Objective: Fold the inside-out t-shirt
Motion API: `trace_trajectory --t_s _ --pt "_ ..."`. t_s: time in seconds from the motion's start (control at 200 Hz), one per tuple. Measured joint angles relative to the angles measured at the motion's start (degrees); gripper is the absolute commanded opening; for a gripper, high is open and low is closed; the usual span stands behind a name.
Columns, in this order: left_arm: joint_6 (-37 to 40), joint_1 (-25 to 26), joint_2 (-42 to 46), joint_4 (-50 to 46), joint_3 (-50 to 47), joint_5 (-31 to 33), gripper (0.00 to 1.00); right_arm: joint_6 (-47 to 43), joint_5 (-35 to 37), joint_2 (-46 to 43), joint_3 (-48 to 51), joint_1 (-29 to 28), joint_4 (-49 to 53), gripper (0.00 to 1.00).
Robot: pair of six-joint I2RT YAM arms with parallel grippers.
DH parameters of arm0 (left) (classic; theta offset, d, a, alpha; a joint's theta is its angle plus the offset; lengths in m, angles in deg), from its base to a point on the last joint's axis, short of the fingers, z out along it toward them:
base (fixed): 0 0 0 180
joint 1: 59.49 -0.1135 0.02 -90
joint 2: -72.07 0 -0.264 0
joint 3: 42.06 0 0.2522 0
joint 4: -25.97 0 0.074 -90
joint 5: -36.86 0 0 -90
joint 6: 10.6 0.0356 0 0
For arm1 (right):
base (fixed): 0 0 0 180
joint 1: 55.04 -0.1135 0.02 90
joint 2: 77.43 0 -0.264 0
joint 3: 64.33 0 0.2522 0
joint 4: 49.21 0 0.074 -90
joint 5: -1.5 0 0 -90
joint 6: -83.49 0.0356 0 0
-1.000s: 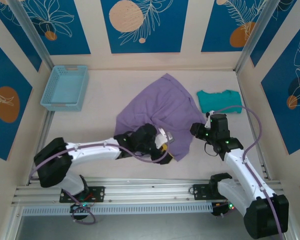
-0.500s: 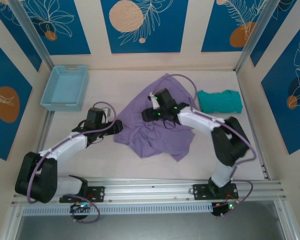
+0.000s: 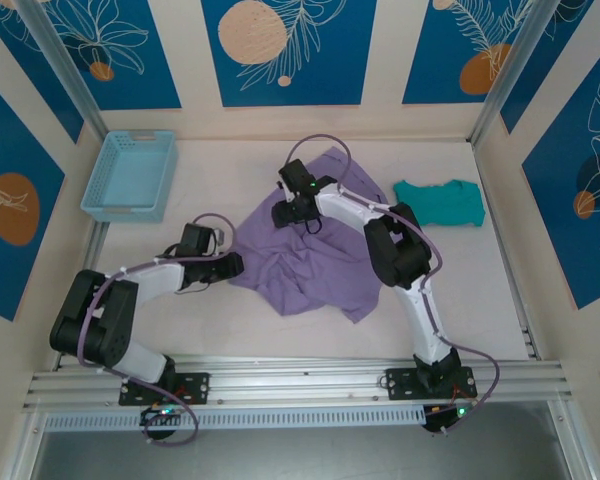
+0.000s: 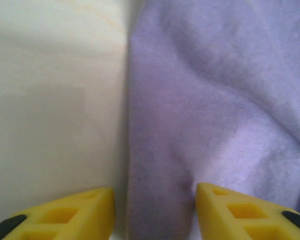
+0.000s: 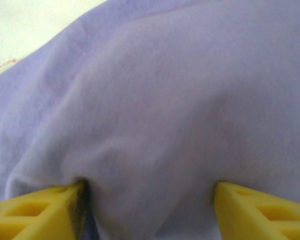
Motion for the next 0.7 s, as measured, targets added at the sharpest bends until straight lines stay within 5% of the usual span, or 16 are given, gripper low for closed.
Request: trace_trajectory --t_s 0.2,0.44,0.7 --pt "-0.26 -0.31 -1.49 3.06 -0.35 -1.40 0.00 -0.20 -2.82 2.49 -4.61 1.38 2.64 0.01" --pt "-0.11 0.61 6.27 4.48 0.37 -1.79 0.00 -2.05 -6.69 -3.80 -0.61 4.15 -0.15 0.00" --pt "6.91 1.01 26.95 1.27 14.03 3.54 0.00 -2.38 -11.96 -35.41 14.34 8.52 -11.69 0.03"
